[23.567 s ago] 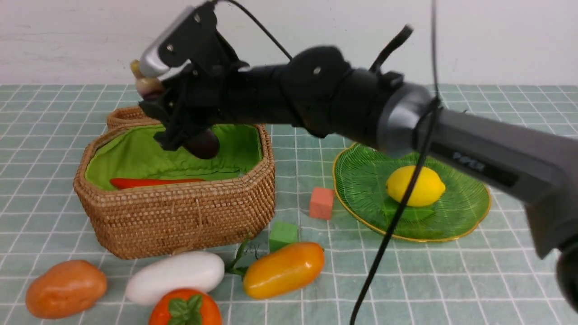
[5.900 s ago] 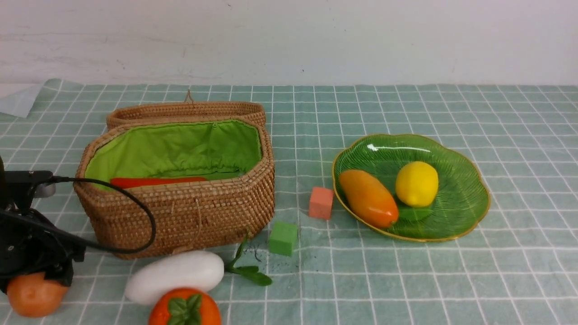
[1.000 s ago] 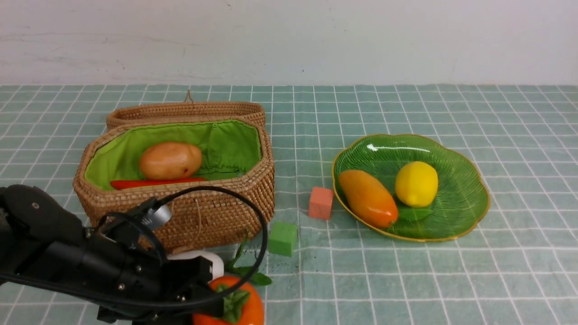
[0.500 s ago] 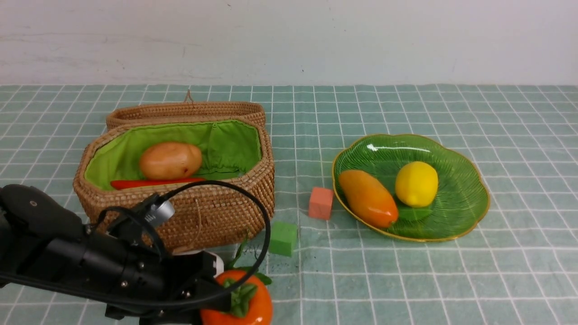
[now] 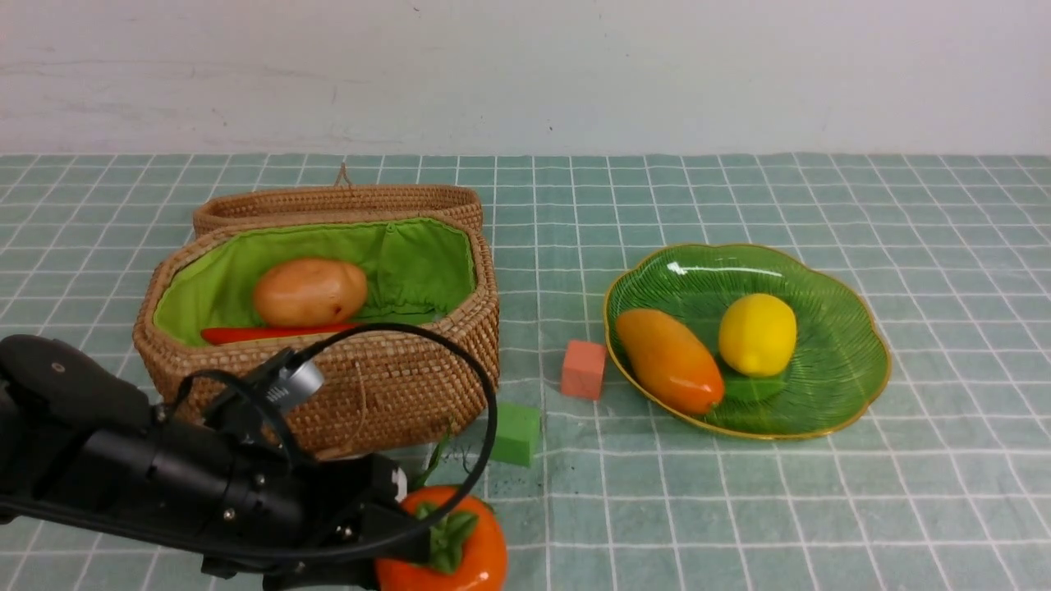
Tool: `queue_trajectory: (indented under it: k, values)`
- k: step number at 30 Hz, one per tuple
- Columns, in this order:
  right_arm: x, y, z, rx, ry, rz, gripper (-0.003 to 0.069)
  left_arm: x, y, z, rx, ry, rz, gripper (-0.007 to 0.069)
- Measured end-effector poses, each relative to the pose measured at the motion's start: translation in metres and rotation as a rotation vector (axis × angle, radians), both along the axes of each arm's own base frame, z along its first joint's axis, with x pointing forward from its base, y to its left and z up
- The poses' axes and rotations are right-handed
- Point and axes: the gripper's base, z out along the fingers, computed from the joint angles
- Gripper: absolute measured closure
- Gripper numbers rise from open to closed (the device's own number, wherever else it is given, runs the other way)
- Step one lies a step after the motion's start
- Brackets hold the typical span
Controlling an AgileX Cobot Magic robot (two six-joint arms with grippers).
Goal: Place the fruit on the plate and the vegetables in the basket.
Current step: Grab a tomato with your left arm and place it on the plate on the right.
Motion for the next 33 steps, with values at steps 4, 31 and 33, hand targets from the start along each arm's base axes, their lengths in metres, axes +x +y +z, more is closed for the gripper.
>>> queue_trajectory:
  k: [4,31,33]
  values:
    - [0.0,0.0,0.0,0.0,0.0,0.0,0.0419,-0.0003,-0.0025,0.002,-0.035,-0.002,-0.008,0.0279]
    - [0.0,0.0,0.0,0.0,0.0,0.0,0.0419,-0.0008,-0.0069,0.0058,-0.089,-0.029,-0.047,0.0279]
    - [0.0,0.0,0.0,0.0,0.0,0.0,0.0419,-0.0007,-0.007,0.006,-0.09,-0.03,-0.046,0.0279]
